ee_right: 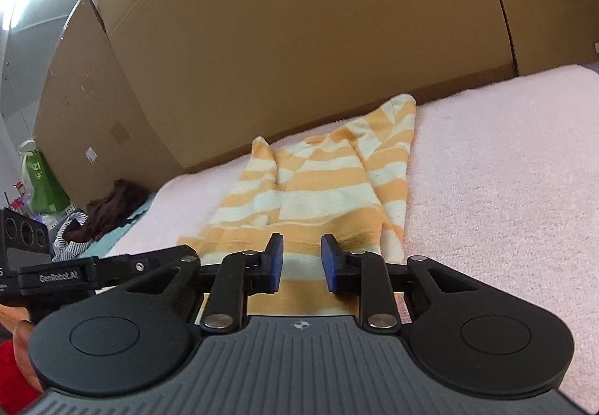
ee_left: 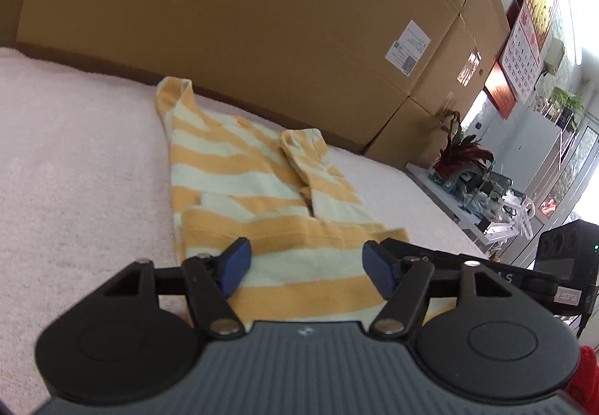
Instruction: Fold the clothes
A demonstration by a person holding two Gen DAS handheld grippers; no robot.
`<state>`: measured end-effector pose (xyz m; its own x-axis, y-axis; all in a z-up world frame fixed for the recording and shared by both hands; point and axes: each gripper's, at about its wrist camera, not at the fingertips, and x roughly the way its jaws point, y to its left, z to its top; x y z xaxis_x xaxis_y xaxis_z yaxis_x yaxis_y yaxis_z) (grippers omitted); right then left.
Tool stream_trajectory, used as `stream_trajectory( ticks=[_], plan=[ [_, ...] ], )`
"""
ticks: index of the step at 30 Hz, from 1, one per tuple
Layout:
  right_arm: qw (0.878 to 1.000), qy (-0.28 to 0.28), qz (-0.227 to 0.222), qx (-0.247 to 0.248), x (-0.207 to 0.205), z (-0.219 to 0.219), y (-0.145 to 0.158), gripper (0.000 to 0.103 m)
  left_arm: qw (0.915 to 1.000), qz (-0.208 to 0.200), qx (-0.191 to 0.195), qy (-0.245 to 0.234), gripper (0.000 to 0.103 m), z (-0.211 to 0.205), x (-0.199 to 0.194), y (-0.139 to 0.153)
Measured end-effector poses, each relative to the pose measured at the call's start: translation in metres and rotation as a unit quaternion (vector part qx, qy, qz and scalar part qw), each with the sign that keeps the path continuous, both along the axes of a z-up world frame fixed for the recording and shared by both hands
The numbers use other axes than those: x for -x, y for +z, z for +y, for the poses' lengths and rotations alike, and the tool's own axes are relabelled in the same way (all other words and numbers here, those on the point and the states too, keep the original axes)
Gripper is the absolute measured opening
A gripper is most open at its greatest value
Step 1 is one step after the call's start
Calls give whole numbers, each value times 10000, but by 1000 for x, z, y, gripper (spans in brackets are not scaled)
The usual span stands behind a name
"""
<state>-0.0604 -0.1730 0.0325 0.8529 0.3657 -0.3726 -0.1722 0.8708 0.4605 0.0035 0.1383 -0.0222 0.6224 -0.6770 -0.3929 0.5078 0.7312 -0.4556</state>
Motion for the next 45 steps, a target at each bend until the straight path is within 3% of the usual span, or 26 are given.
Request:
stream_trajectory(
  ticks=[2,6,11,14,18,20,25,27,28,30,33,36,40,42,45],
  plan=[
    [9998,-32,38,-194,-1,-6,-3,23,9999,-111,-89,-56,85,-4,4,1],
    [9989,-139,41,-440,7,-11,-4,21,9994,-237,-252,-91,89,-9,9,2],
    [9981,-507,-206,-271,22,-10,1,20,9996,-163,154,156,90,5,13,-2],
    [9951,-771,-596,-166,37,-14,3,22,9987,-205,340,321,91,13,19,-4],
    [9939,-743,-812,-63,54,-15,2,29,9936,-965,-48,586,91,16,51,3],
    [9940,-653,-865,142,62,-6,1,29,9913,-1220,-175,464,91,18,68,4],
    [9961,-131,-866,94,76,4,-12,28,9918,-1189,-469,-23,91,17,92,-11],
    [9957,28,-869,332,78,11,-18,27,9891,-1229,-810,38,92,15,96,-21],
    [9950,-2,-852,517,78,13,-21,20,9865,-1312,-974,58,91,14,99,-24],
    [9933,-20,-985,598,81,10,-25,19,9846,-1387,-1065,-20,91,17,102,-24],
    [9945,-35,-938,456,78,7,-24,18,9912,-1155,-648,-73,90,27,101,-18],
    [9936,-151,-1073,335,82,9,-20,25,9939,-1092,-128,-95,95,31,98,-11],
    [9933,-109,-1004,570,80,15,-21,28,9974,-716,71,-101,94,30,83,-17],
    [9916,-100,-1050,747,82,17,-23,27,9972,-734,119,-94,92,32,84,-19],
    [9914,-199,-1203,475,93,9,-20,32,9972,-684,286,-108,86,38,84,-21]
  ],
)
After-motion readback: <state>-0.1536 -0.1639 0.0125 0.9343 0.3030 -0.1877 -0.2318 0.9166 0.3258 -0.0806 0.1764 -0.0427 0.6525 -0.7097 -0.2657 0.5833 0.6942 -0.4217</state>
